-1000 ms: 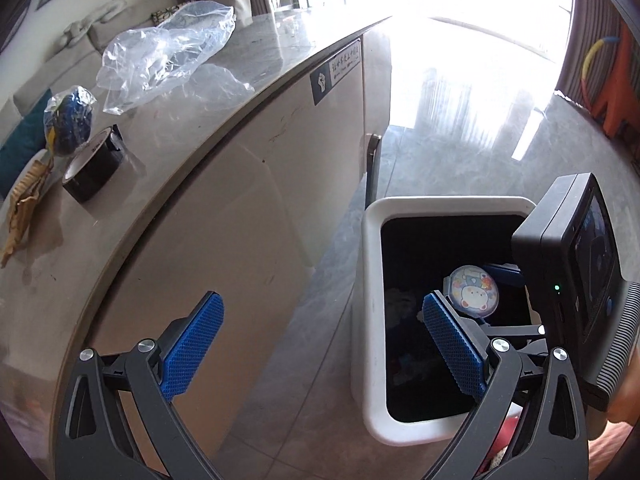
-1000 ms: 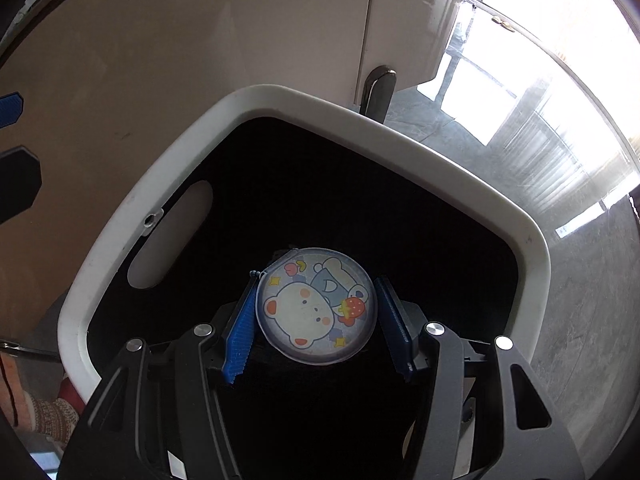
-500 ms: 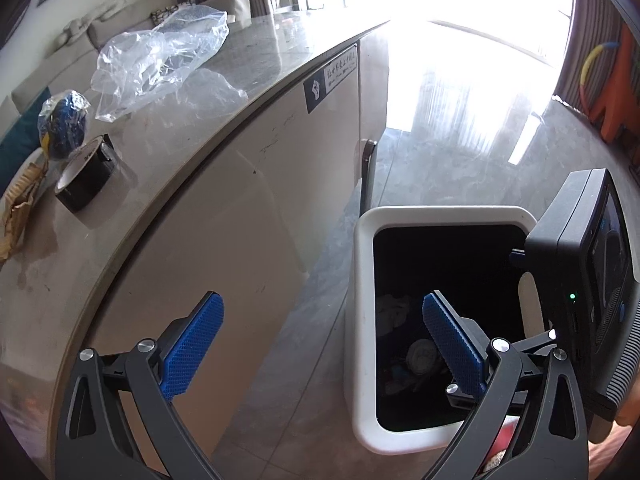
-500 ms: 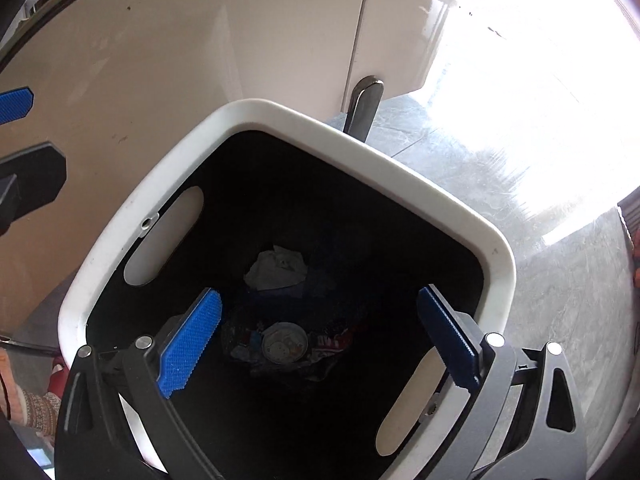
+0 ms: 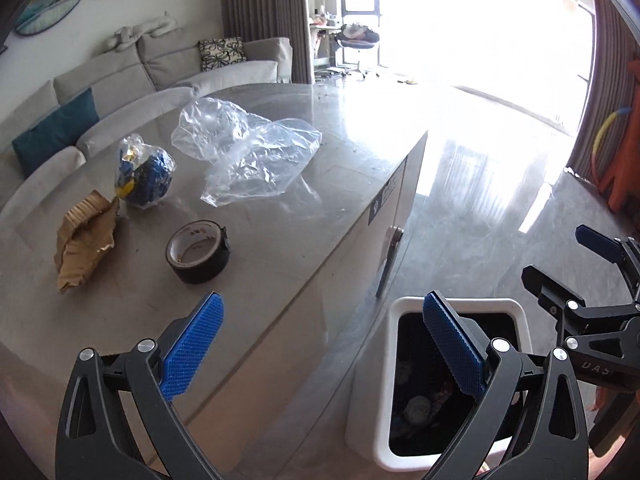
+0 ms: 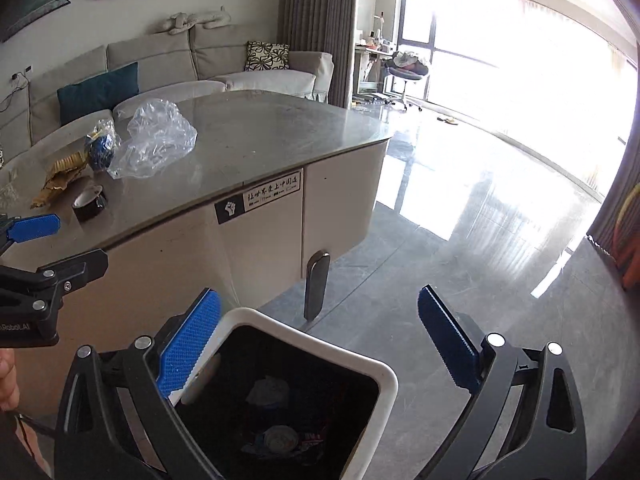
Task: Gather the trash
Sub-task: 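Move both tools back over the coffee table toward the black tape roll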
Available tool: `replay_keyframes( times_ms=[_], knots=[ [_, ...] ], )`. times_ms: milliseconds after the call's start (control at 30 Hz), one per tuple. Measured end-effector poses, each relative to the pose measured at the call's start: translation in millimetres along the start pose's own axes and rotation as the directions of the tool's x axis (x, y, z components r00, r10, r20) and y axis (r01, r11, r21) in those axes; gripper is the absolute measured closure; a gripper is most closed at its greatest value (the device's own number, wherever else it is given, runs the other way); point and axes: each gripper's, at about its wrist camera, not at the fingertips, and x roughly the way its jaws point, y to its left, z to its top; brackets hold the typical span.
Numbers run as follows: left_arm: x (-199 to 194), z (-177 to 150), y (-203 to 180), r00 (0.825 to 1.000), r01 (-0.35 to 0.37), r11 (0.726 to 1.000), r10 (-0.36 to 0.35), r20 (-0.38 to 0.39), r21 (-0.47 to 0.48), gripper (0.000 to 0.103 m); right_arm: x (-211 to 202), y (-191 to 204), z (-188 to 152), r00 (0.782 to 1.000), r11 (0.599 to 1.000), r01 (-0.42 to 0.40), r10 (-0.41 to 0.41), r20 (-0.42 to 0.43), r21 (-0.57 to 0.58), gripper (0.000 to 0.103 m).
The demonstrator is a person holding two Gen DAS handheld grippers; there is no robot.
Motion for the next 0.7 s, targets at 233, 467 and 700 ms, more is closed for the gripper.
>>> replay_keyframes(
  times_ms=[233, 467, 700],
  knots=[
    [-20.0, 7.8, 27.5, 0.998, -0.044, 0.997, 0.047, 0.049, -0.068, 0.003, -35.6, 2.0, 24.0, 0.993, 0.999, -0.037, 0.036, 0.114, 0.003, 0.005],
    [-34.8, 17.5, 39.9, 0.986, -0.116, 0.991, 0.123, 0.115, -0.064, 0.003, -59.0, 26.4, 47.1, 0.979, 0.997, -0.073, 0.078, 0.188, -0.030, 0.005],
    [-34.7, 30.4, 58.6, 0.986, -0.132, 0.989, 0.139, 0.093, -0.073, 0.004, -63.6, 56.4, 77.4, 0.966, 0.990, -0.098, 0.119, 0.229, -0.102, 0.005]
  ],
)
